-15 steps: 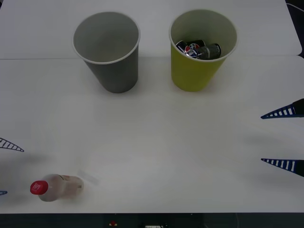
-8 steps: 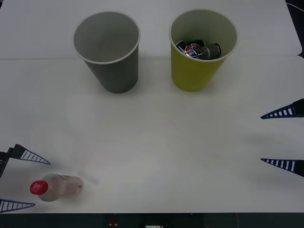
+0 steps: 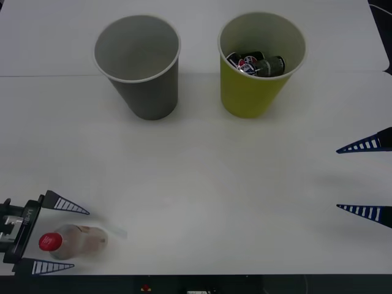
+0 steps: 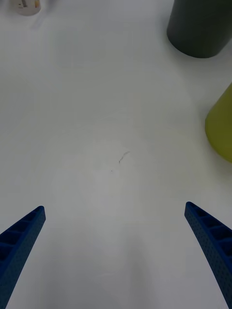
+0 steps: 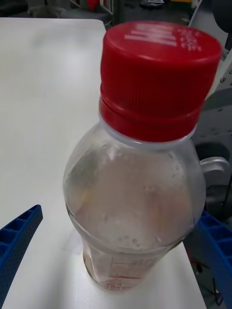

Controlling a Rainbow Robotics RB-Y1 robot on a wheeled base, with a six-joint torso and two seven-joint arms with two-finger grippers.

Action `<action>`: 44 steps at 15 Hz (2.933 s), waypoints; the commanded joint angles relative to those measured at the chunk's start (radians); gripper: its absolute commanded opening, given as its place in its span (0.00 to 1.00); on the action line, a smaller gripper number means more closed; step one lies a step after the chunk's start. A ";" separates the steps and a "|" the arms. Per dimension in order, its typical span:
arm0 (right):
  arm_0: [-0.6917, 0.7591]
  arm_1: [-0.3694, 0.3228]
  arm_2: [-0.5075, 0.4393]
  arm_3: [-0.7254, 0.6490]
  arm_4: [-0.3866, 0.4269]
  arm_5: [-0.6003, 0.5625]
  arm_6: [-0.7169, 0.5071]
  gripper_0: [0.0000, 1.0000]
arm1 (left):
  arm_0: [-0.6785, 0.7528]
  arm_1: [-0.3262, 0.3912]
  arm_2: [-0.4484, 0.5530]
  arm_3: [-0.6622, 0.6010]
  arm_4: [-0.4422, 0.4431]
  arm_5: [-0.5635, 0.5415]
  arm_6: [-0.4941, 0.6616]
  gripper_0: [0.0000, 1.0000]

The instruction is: Put the can into the green bin and the plastic bottle into the gray bin

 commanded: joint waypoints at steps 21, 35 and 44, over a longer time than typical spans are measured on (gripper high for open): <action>0.000 0.000 0.000 0.000 0.000 0.000 0.000 1.00 | 0.110 0.005 0.229 -0.292 -0.221 0.012 0.349 0.00; 0.000 0.000 0.000 0.000 0.000 0.000 0.000 1.00 | 0.216 -0.154 0.568 -0.936 -0.560 0.023 1.280 0.00; 0.000 0.000 0.000 0.000 0.000 0.000 0.000 1.00 | 0.205 -0.161 0.703 -1.344 -0.784 0.103 1.995 0.00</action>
